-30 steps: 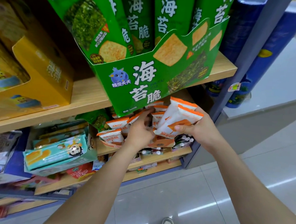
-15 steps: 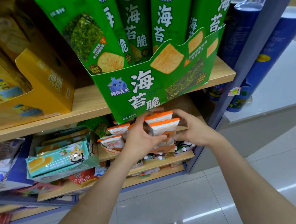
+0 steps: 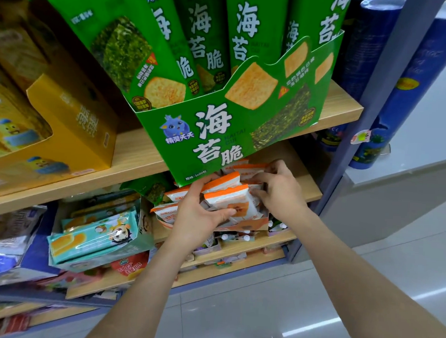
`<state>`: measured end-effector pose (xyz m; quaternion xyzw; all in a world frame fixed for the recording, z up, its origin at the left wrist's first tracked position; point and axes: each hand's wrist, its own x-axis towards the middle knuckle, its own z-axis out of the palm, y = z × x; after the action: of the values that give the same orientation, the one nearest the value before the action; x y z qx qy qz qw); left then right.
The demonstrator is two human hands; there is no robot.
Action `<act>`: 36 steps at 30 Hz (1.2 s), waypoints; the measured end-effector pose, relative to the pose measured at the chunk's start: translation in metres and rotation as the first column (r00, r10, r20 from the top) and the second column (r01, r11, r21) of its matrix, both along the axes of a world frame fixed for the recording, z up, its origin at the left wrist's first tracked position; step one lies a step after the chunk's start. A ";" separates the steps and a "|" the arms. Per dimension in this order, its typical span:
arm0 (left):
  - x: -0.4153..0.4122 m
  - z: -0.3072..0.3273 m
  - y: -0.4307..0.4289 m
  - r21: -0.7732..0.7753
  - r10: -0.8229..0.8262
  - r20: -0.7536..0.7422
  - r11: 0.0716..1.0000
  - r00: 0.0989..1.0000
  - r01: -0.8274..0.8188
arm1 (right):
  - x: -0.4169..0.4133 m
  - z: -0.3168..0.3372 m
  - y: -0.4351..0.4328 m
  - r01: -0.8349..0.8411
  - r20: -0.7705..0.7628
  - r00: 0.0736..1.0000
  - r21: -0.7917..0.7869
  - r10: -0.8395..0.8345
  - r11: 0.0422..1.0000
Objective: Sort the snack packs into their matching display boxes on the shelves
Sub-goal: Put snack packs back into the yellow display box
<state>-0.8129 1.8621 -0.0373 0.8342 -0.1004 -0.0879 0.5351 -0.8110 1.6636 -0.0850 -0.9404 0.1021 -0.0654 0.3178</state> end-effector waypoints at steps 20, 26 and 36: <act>0.022 0.004 -0.037 0.405 -0.244 0.198 0.902 0.949 0.147 | -0.025 0.023 -0.002 -0.212 0.135 0.977 0.730 0.167 0.649; 0.014 -0.010 -0.017 0.103 -0.045 0.110 0.994 0.993 0.033 | -0.024 0.018 0.009 -0.124 0.146 0.988 0.577 0.047 0.808; 0.021 -0.047 0.015 0.876 -0.248 0.177 0.481 0.953 -0.037 | -0.026 0.007 0.007 -0.101 0.096 0.994 0.601 0.054 0.793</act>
<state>-0.7922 1.8771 -0.0839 0.9849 -0.1679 -0.0410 0.0128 -0.8372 1.6707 -0.0785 -0.7900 0.0674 -0.0508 0.6072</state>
